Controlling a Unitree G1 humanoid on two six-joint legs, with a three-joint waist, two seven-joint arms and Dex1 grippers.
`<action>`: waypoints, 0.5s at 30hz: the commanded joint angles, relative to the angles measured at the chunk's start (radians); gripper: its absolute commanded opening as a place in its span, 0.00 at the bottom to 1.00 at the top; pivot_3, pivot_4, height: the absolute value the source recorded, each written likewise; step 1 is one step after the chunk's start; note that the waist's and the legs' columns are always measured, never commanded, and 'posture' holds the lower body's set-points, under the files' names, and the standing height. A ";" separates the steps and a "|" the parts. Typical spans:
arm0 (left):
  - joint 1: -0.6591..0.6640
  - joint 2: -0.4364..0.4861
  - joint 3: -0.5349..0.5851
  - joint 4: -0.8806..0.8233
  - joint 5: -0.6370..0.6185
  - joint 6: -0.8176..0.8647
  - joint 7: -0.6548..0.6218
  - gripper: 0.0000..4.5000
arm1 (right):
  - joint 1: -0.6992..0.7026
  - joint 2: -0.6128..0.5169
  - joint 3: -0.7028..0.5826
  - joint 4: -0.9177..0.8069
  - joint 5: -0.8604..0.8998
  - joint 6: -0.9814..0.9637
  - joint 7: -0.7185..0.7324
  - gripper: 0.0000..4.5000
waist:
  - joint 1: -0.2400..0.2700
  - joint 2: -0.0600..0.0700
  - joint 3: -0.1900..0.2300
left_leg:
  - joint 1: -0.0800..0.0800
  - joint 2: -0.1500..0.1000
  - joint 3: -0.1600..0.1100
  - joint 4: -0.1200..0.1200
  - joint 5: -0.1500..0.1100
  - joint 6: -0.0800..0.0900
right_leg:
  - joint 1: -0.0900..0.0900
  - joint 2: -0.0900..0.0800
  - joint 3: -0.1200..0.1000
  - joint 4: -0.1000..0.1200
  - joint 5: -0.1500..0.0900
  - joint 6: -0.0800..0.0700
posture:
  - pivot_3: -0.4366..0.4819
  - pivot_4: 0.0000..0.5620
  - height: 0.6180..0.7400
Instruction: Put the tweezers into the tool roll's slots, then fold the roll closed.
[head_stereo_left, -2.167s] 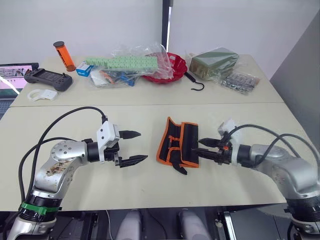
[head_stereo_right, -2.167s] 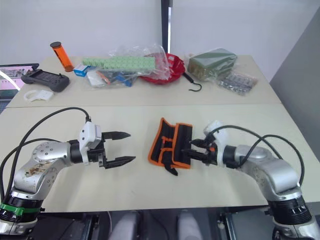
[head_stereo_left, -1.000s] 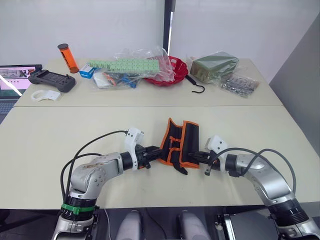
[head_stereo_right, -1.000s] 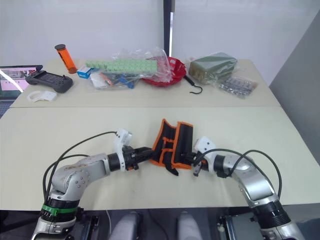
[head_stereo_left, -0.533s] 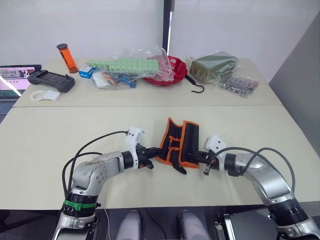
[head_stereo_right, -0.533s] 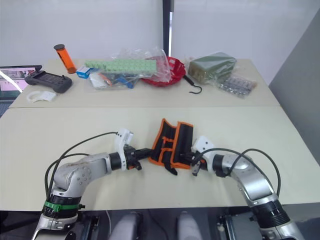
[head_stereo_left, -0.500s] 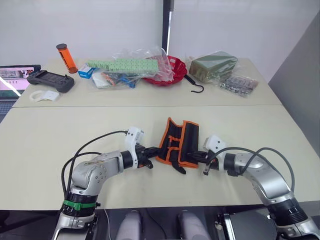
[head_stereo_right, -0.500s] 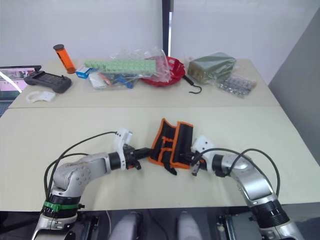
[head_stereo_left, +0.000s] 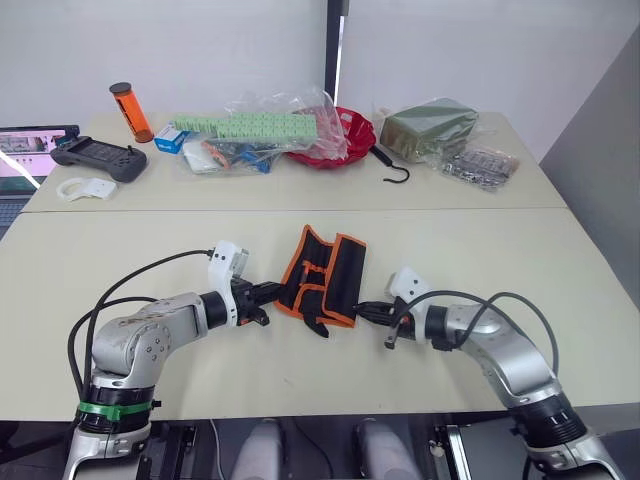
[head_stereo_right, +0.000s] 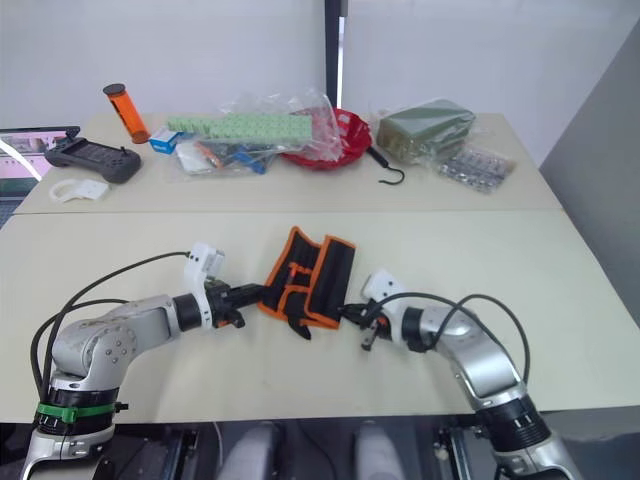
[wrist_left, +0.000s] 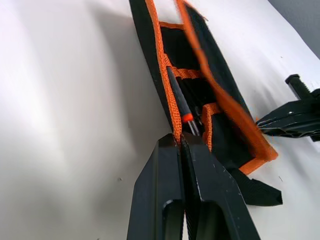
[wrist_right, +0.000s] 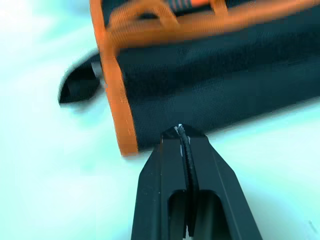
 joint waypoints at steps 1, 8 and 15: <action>-0.033 -0.009 -0.014 -0.034 -0.015 -0.001 -0.011 0.01 | -0.022 0.019 -0.004 -0.028 0.001 -0.008 -0.014 0.00 | 0.003 0.000 0.000 | 0.000 0.000 0.000 0.000 0.000 0.000 | 0.000 0.000 0.000 0.000 0.000 0.000 | 0.48 0.27 1.00; -0.061 0.001 -0.022 -0.014 -0.012 -0.002 -0.029 0.01 | -0.024 -0.010 0.025 0.014 -0.059 0.004 -0.028 0.00 | 0.005 0.000 0.000 | 0.000 0.000 0.000 0.000 0.000 0.000 | 0.000 0.000 0.000 0.000 0.000 0.000 | 0.48 0.27 1.00; -0.101 -0.007 -0.042 -0.002 -0.017 0.006 -0.049 0.01 | 0.004 0.005 0.057 0.108 -0.124 -0.034 -0.063 0.00 | 0.002 0.000 0.000 | 0.002 0.000 0.000 0.000 0.000 0.000 | 0.001 0.000 0.000 0.000 0.000 0.000 | 0.48 0.27 1.00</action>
